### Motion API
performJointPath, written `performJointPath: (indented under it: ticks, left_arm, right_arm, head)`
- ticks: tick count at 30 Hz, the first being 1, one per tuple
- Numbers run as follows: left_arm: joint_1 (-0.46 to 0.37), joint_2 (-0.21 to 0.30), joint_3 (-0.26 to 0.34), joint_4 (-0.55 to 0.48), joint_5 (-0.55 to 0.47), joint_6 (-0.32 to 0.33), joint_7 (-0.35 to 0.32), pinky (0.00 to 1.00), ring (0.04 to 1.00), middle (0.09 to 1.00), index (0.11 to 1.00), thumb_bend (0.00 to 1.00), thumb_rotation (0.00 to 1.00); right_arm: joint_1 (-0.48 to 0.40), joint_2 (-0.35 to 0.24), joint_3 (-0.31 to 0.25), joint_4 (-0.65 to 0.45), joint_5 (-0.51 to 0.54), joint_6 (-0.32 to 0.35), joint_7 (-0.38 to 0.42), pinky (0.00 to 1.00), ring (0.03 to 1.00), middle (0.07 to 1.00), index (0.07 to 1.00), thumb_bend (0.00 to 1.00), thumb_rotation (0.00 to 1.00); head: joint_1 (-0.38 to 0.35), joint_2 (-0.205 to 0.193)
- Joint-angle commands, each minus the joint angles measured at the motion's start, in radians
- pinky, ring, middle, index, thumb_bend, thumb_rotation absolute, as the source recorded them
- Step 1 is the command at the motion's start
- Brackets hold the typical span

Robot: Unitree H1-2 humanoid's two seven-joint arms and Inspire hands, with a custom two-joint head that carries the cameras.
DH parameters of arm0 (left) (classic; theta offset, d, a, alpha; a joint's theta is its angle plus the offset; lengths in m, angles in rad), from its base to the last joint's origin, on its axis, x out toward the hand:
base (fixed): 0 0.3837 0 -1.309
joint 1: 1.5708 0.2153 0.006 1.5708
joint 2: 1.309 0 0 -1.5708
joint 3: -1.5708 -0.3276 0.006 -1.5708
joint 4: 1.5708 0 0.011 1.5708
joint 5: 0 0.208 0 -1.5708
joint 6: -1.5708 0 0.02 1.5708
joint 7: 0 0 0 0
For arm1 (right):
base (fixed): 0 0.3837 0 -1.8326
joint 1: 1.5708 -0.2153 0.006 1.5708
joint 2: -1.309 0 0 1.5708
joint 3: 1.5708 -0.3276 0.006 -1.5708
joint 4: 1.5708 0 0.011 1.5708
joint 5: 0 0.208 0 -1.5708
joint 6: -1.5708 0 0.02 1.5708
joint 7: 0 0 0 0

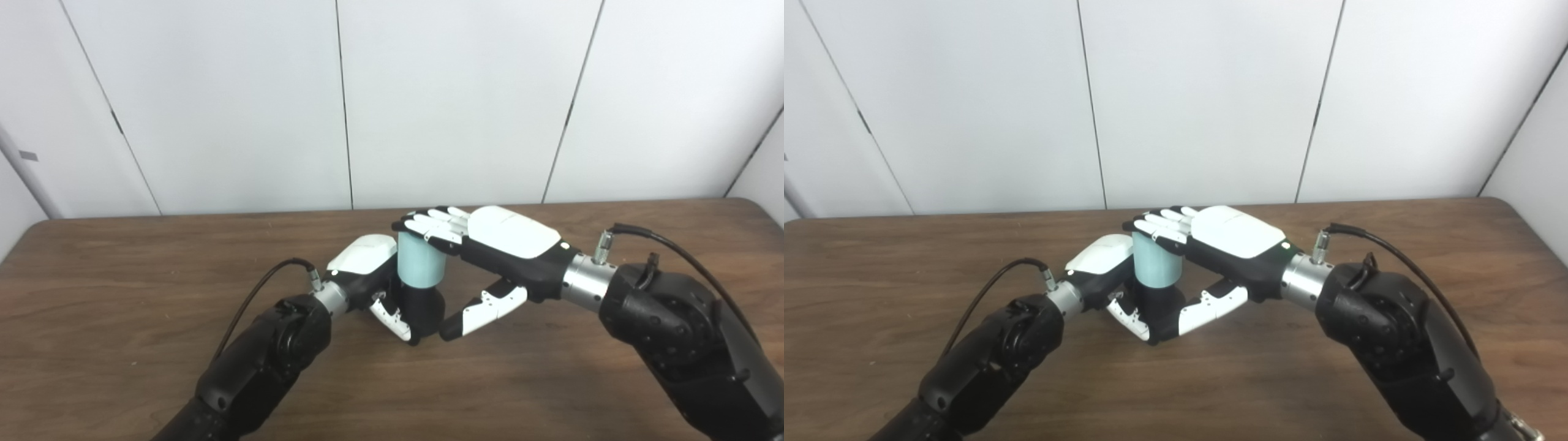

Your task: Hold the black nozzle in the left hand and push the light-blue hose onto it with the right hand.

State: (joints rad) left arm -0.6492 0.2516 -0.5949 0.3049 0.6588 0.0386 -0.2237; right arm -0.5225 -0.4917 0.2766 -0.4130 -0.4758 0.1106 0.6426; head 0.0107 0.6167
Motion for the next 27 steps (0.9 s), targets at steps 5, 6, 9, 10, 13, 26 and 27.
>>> performJointPath:
  ticks: [5,6,9,10,13,26,27]
  left_arm:
    - [0.039,0.008,-0.033,0.058,0.037,0.017,-0.062,0.46,0.467,0.459,0.488,0.53,0.0]
    - [0.038,0.008,-0.033,0.058,0.038,0.019,-0.064,0.46,0.469,0.459,0.488,0.53,0.0]
    - [0.037,0.007,-0.035,0.052,0.042,0.027,-0.069,0.46,0.466,0.453,0.489,0.53,0.0]
    - [0.036,0.007,-0.035,0.05,0.042,0.027,-0.07,0.46,0.465,0.449,0.49,0.53,0.0]
    - [0.036,0.008,-0.036,0.048,0.042,0.026,-0.071,0.45,0.454,0.435,0.491,0.53,0.0]
    - [0.037,0.011,-0.034,0.044,0.039,0.026,-0.077,0.51,0.468,0.441,0.492,0.53,0.0]
    - [0.037,0.011,-0.034,0.044,0.039,0.026,-0.077,0.5,0.466,0.437,0.492,0.53,0.0]
  right_arm:
    - [-0.076,0.038,-0.076,0.014,-0.004,-0.091,-0.135,1.0,1.0,1.0,1.0,0.64,1.0]
    - [-0.078,0.043,-0.079,0.023,-0.008,-0.104,-0.151,1.0,1.0,1.0,1.0,0.64,1.0]
    - [-0.072,0.052,-0.082,0.036,-0.014,-0.126,-0.174,1.0,1.0,1.0,1.0,0.63,1.0]
    - [-0.069,0.052,-0.08,0.036,-0.014,-0.128,-0.173,1.0,1.0,1.0,1.0,0.63,1.0]
    - [-0.065,0.046,-0.078,0.031,-0.01,-0.122,-0.156,1.0,1.0,1.0,1.0,0.63,1.0]
    - [-0.064,0.039,-0.008,0.062,-0.044,-0.082,-0.048,1.0,1.0,1.0,1.0,0.66,1.0]
    - [-0.065,0.041,-0.004,0.063,-0.045,-0.077,-0.041,1.0,1.0,1.0,1.0,0.66,1.0]
  head:
    - [0.002,0.0]
    - [0.002,0.0]
    - [0.006,0.001]
    - [0.006,0.001]
    - [0.007,0.005]
    - [0.011,0.009]
    - [0.011,0.009]
